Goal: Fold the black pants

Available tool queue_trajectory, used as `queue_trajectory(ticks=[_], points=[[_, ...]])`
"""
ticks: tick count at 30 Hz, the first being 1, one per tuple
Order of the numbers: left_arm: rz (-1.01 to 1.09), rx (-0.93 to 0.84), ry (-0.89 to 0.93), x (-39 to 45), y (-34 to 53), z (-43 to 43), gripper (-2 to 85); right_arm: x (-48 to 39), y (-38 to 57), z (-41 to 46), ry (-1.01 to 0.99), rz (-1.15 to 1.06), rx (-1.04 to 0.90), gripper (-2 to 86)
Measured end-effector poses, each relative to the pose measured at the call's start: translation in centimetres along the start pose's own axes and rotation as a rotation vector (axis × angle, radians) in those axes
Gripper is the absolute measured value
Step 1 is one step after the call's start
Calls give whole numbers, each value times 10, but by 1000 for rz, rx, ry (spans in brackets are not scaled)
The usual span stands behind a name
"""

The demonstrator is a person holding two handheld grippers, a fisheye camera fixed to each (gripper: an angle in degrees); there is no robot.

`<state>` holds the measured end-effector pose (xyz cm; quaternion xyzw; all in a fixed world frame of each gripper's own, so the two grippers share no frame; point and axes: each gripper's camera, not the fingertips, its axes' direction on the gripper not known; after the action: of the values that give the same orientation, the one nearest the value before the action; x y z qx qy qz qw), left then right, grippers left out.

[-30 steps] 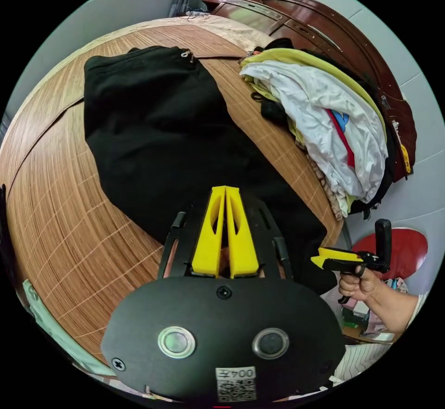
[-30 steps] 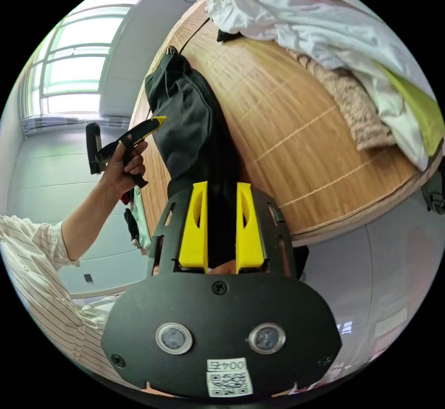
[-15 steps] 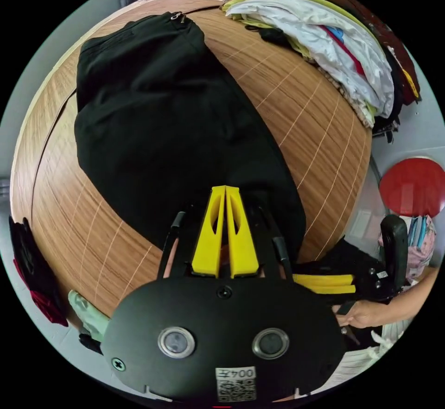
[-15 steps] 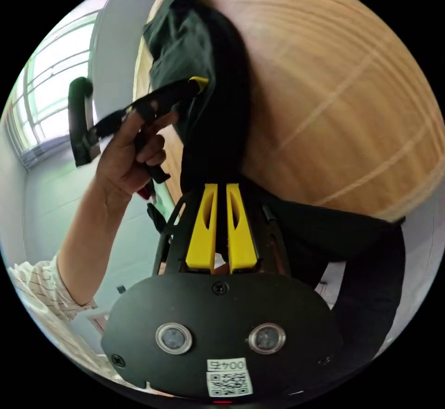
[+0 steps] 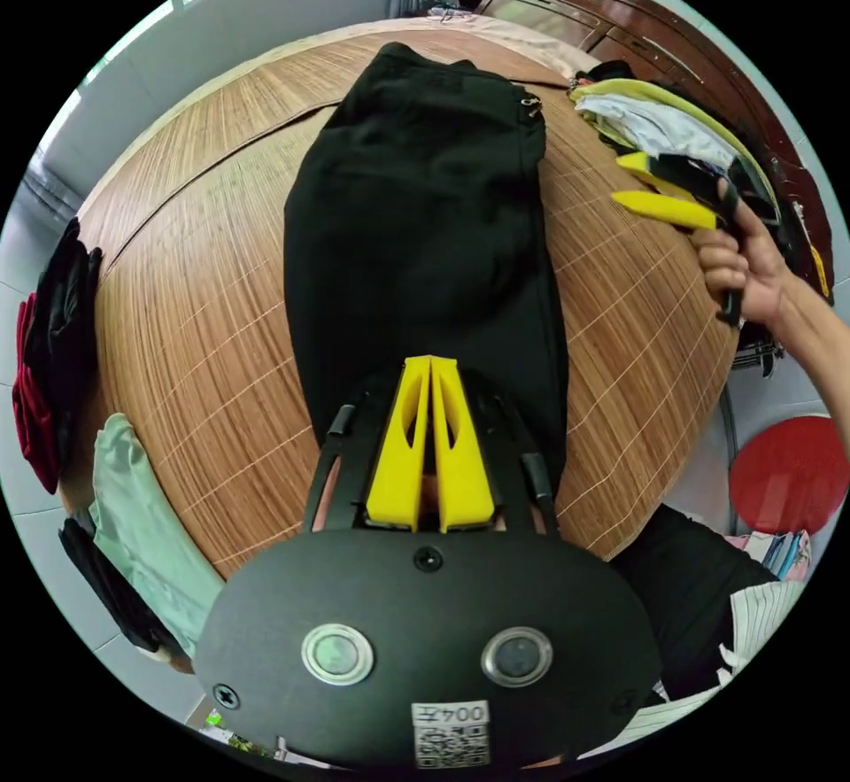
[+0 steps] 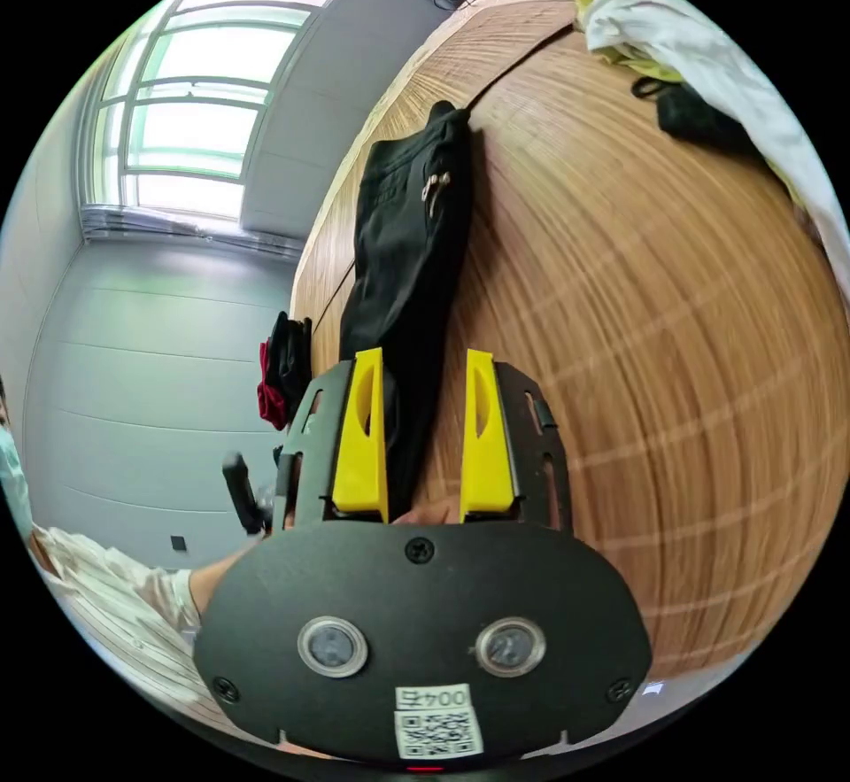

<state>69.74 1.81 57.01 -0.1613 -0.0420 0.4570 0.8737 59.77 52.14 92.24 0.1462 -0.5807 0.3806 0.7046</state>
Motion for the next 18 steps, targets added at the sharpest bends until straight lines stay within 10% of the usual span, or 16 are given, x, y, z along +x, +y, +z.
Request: queue_trajectory(ticks=[10, 18], points=[[-204, 62, 17, 12, 54, 5, 0, 56, -122, 65, -102, 60, -9, 158], [-509, 56, 375, 66, 179, -30, 1, 69, -126, 102, -195, 58, -85, 70]])
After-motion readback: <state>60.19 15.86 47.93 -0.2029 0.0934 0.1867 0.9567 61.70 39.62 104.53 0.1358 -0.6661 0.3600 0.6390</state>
